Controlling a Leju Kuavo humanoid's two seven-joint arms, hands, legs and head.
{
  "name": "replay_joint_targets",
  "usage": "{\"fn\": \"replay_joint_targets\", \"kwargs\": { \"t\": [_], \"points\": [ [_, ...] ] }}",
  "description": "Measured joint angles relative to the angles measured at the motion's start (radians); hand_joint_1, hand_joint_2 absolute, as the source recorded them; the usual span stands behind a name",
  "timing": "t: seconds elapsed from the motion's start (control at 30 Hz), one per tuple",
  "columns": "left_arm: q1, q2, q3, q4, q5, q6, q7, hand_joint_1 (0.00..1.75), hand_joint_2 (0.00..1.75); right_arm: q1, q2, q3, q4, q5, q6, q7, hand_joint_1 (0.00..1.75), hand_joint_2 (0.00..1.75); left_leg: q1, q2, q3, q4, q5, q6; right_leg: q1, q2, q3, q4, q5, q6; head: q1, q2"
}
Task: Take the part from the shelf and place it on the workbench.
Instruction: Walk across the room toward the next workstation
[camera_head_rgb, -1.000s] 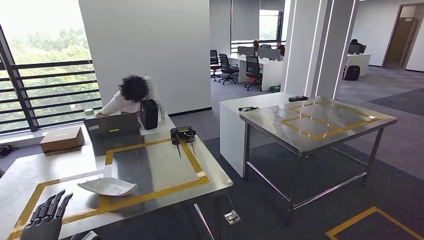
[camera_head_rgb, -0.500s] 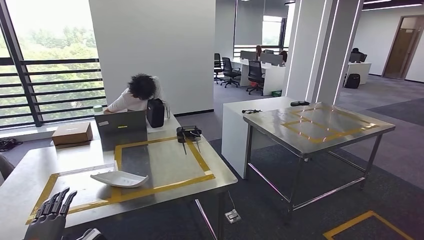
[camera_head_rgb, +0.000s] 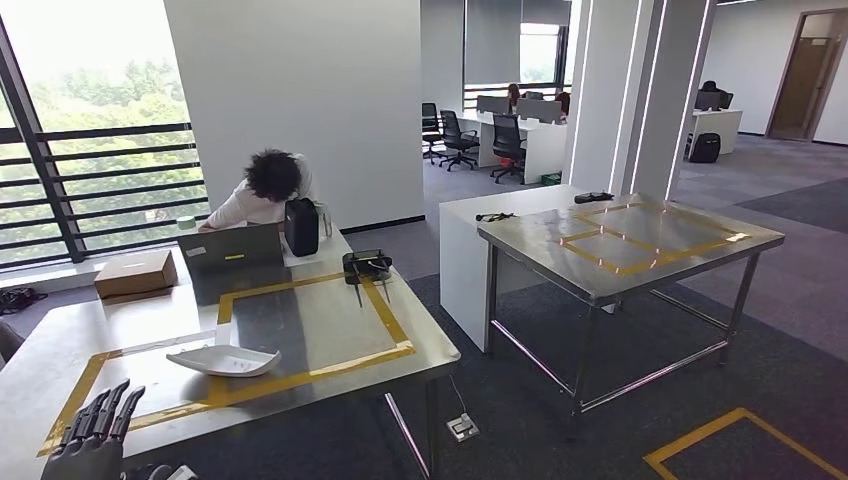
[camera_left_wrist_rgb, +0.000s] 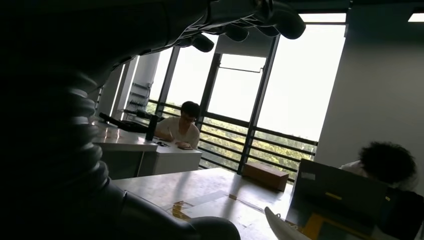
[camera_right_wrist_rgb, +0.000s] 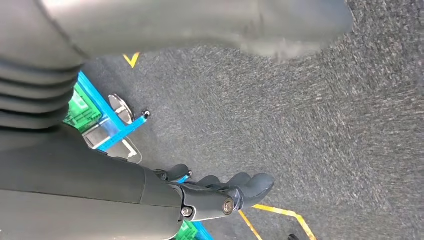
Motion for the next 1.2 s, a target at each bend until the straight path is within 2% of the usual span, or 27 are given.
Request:
{"fn": "replay_joint_targets", "kwargs": {
  "t": [0.07, 0.3, 0.87, 0.9, 1.0, 1.03, 1.2],
  "points": [
    [0.003, 0.001, 0.000, -0.003, 0.008, 0.001, 0.006, 0.00, 1.75, -0.001, 0.000, 0.000, 0.000, 0.000, -0.005, -0.005, 0.00, 1.75, 0.001, 0.000, -0.002, 0.000, 0.002, -0.003, 0.001, 0.000, -0.002, 0.001, 0.001, -0.001, 0.000, 0.000],
    [0.017, 0.010, 0.001, -0.011, 0.038, 0.003, 0.016, 0.00, 1.75, 0.000, 0.000, 0.009, 0.000, 0.002, -0.048, -0.039, 0.00, 1.75, 0.000, 0.000, -0.005, 0.001, 0.003, -0.005, 0.000, 0.000, -0.004, 0.001, 0.004, 0.000, 0.000, 0.000],
    [0.296, 0.014, 0.048, -0.007, 0.340, -0.112, 0.130, 0.00, 1.75, 0.059, -0.007, 0.293, -0.041, -0.336, -0.052, -0.044, 0.00, 1.75, -0.001, -0.001, -0.014, 0.006, 0.001, -0.002, -0.001, -0.001, -0.009, 0.000, 0.005, 0.003, 0.001, 0.000],
    [0.312, 0.014, 0.050, -0.006, 0.359, -0.120, 0.137, 0.00, 1.75, 0.063, -0.007, 0.313, -0.044, -0.357, -0.051, -0.043, 0.00, 1.31, -0.001, -0.001, -0.014, 0.006, 0.001, -0.002, -0.001, -0.001, -0.009, 0.000, 0.005, 0.004, 0.001, 0.000],
    [0.360, 0.014, 0.056, -0.003, 0.416, -0.144, 0.158, 0.00, 0.44, 0.076, -0.008, 0.370, -0.056, -0.422, -0.049, -0.042, 0.00, 0.00, -0.001, -0.001, -0.015, 0.006, 0.001, -0.002, -0.001, -0.001, -0.009, 0.000, 0.005, 0.004, 0.001, 0.000],
    [0.376, 0.014, 0.059, -0.002, 0.436, -0.152, 0.166, 0.00, 0.00, 0.080, -0.009, 0.389, -0.060, -0.444, -0.049, -0.041, 0.00, 0.00, -0.001, -0.001, -0.015, 0.006, 0.001, -0.002, -0.001, -0.001, -0.010, 0.000, 0.005, 0.004, 0.001, 0.000],
    [0.457, 0.013, 0.074, 0.004, 0.531, -0.192, 0.202, 0.00, 0.00, 0.101, -0.014, 0.483, -0.080, -0.553, -0.039, -0.035, 0.00, 0.00, -0.001, -0.001, -0.016, 0.006, 0.001, -0.002, -0.001, -0.001, -0.010, 0.000, 0.005, 0.004, 0.001, 0.000]
  ]
}}
